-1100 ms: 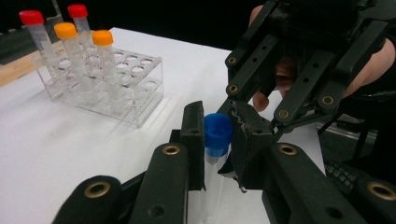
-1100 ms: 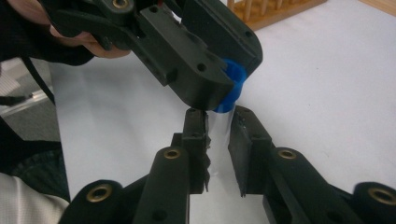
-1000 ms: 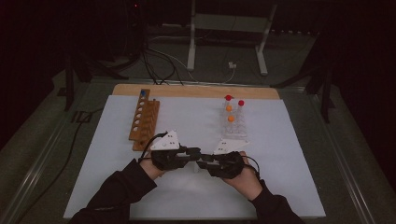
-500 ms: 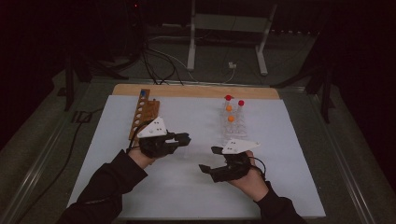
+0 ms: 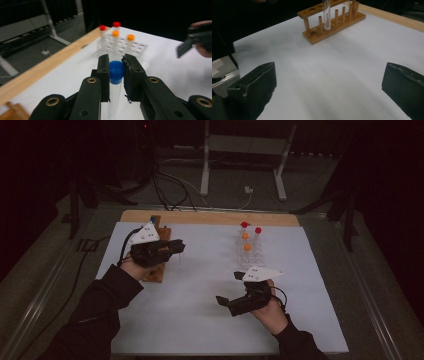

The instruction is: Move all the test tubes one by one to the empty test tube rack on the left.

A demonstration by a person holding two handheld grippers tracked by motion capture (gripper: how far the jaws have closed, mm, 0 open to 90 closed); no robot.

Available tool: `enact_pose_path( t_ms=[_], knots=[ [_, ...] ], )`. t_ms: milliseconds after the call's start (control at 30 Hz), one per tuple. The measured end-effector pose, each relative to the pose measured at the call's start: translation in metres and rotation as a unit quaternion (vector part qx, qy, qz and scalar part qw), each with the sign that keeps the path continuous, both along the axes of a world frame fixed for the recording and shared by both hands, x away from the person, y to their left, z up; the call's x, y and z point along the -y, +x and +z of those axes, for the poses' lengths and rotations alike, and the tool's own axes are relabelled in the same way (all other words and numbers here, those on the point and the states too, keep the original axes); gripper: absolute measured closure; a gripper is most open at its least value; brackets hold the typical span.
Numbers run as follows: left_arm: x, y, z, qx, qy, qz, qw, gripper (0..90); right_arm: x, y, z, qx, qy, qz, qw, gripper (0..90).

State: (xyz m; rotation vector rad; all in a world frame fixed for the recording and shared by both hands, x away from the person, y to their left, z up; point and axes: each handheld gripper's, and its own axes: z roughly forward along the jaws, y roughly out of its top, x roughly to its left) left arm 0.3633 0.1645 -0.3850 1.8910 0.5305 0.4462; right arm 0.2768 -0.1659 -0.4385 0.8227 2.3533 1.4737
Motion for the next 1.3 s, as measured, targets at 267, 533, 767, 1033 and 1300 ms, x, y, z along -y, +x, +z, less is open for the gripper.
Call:
enact_pose_path(
  t_ms=[267, 533, 767, 1033, 1300],
  knots=[
    [-0.02, 0.021, 0.013, 0.012, -0.009, 0.049, 0.9987, 77.6, 0.002, -0.001, 0.002, 0.005, 0.008, 0.003, 1.0, 0.0],
    [-0.038, 0.044, 0.018, 0.017, -0.013, 0.1, 0.9947, 77.6, 0.004, -0.002, 0.004, 0.011, 0.012, 0.001, 0.9999, 0.0],
    [-0.048, 0.063, 0.014, 0.014, -0.012, 0.138, 0.9902, 77.7, 0.005, -0.001, 0.004, 0.011, 0.012, 0.002, 0.9999, 0.0],
    [-0.061, 0.084, 0.007, 0.011, -0.007, 0.185, 0.9827, 77.6, 0.005, -0.001, 0.003, 0.008, 0.011, 0.008, 0.9999, 0.0],
    [-0.066, 0.098, -0.007, 0.011, -0.019, 0.223, 0.9747, 77.6, 0.005, 0.0, 0.001, 0.004, 0.01, 0.009, 0.9999, 0.0]
  ],
)
